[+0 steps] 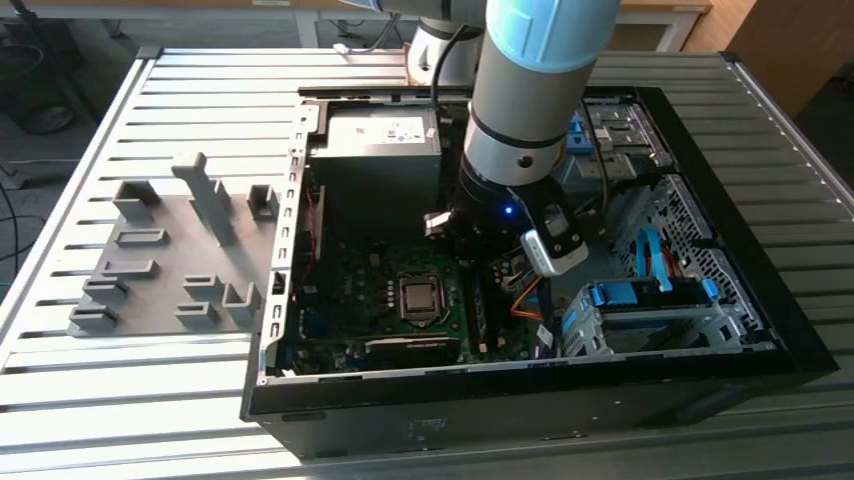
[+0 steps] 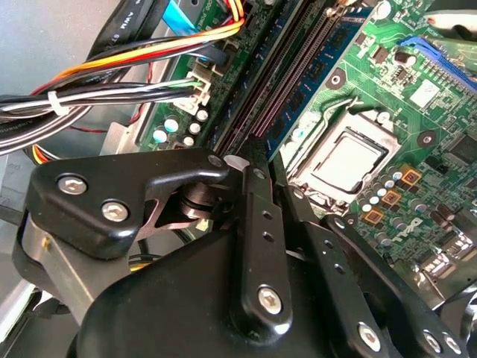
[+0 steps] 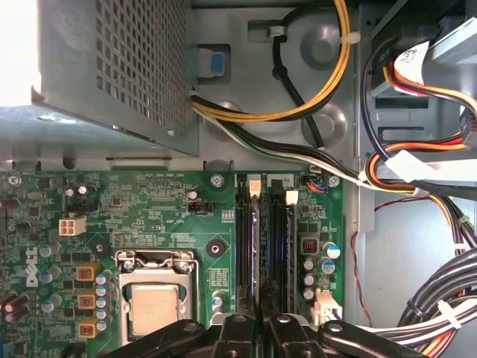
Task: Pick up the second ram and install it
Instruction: 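Insert the second ram into the second slot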
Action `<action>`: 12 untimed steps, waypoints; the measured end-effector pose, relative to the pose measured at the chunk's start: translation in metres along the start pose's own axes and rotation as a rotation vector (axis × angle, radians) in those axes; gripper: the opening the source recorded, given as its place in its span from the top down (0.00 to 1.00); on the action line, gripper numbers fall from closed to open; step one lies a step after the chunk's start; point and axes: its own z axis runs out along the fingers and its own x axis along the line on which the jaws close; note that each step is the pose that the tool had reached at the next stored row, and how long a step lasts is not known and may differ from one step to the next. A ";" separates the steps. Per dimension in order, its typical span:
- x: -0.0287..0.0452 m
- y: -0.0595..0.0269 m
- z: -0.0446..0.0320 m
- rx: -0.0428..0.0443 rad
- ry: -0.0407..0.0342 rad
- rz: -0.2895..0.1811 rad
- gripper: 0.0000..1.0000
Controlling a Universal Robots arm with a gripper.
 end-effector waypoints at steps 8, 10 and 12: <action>0.0002 -0.0001 0.0028 0.0000 0.0001 0.001 0.86; 0.0004 -0.0001 0.0035 0.0000 0.0001 0.001 0.86; 0.0004 -0.0001 0.0041 0.0000 0.0001 0.001 0.86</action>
